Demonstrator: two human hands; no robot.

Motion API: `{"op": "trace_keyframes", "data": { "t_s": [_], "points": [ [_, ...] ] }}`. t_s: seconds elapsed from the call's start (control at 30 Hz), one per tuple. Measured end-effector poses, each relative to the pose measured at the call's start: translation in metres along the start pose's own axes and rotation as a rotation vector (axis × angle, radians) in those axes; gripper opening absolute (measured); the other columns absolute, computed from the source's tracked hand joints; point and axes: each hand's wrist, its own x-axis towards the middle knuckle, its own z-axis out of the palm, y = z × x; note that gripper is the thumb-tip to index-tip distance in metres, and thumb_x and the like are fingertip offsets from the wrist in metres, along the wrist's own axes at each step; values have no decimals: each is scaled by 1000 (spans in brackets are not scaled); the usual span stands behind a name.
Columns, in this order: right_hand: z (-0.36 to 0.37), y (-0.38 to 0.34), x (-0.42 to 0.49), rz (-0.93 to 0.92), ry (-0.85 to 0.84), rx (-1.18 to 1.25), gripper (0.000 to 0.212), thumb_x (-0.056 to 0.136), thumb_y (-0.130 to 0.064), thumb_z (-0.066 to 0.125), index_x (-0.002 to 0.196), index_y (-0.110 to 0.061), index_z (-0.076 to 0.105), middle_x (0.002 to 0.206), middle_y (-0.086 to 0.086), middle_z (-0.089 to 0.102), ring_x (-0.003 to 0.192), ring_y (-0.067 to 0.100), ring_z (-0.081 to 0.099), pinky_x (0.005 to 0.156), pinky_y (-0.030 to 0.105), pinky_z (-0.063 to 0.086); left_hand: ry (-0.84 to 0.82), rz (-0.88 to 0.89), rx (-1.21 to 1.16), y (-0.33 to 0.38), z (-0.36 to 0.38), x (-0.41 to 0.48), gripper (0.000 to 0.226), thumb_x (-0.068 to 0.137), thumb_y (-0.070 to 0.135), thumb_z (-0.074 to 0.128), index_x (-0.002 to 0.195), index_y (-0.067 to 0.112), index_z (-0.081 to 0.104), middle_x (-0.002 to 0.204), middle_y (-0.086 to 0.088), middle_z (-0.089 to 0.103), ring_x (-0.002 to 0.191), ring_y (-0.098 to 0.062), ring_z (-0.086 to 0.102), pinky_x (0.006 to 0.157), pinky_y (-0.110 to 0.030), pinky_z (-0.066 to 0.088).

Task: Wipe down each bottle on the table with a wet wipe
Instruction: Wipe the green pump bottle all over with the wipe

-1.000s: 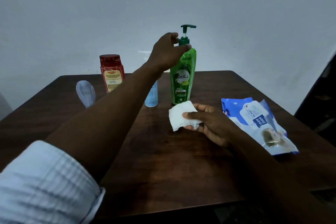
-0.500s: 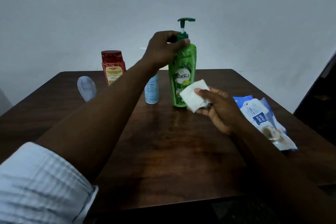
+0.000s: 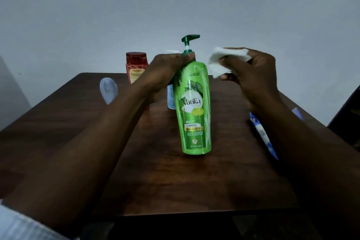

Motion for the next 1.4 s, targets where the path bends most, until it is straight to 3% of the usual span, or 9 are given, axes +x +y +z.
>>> {"op": "trace_keyframes", "data": {
  "t_s": [0.13,0.23,0.3,0.5,0.67,0.77,0.93,1.23,1.4],
  "points": [
    [14,3,-6,-382,60,-465,15,87,-18,74,101,-17,79,89,-5,75,81,0,68,69,13,50,-16,-9,-14,-6,-4,-7,23,92,36,69,95,15,78,94,-5,78,82,-15,72,77,-28,56],
    [19,14,-14,-623,-53,-623,20,87,-19,73,104,-10,78,94,6,71,86,12,67,74,9,44,-15,-4,-49,-7,-4,-9,22,94,33,67,94,13,77,86,-2,77,75,-10,71,67,-22,54],
    [20,24,-23,-671,-150,-710,27,85,-15,73,110,-6,76,101,11,67,92,20,65,79,18,48,-5,-9,-84,-7,-4,-11,22,94,31,67,97,11,76,84,-1,76,70,-7,70,64,-20,54],
    [11,28,-36,-678,-241,-688,24,94,-15,68,115,-3,73,112,12,64,99,14,63,89,21,50,-54,-77,-268,-18,-3,-12,28,92,37,69,109,15,72,101,-3,73,95,-20,67,97,-42,52],
    [12,28,-23,-653,-190,-669,18,90,-15,74,106,-8,78,95,6,68,88,18,68,77,36,57,-232,-110,-677,-29,9,-19,37,105,36,46,136,18,55,127,-13,63,112,-26,63,104,-44,49],
    [14,27,-21,-641,-201,-667,17,90,-13,73,105,-9,78,88,7,66,80,18,66,72,35,55,-292,-94,-829,-36,11,-18,38,107,36,38,139,19,51,122,-16,65,107,-27,65,101,-43,50],
    [6,38,-46,-619,-248,-720,19,84,-1,71,101,-5,79,85,7,64,78,9,58,73,9,42,-261,-95,-880,-45,11,-12,34,106,36,40,131,19,56,115,-14,66,103,-29,65,94,-43,55],
    [-20,47,-89,-559,-343,-757,21,83,-7,71,102,-11,79,94,7,72,86,11,65,82,14,48,-259,-90,-863,-48,12,-8,35,104,34,45,134,19,55,115,-13,67,103,-31,63,94,-44,53],
    [2,31,-29,-562,-204,-666,16,87,-8,74,102,-11,80,91,5,72,80,16,70,70,37,58,-270,-118,-855,-40,15,-10,35,105,34,42,135,19,55,111,-12,68,98,-26,66,93,-43,54]
  ]
}}
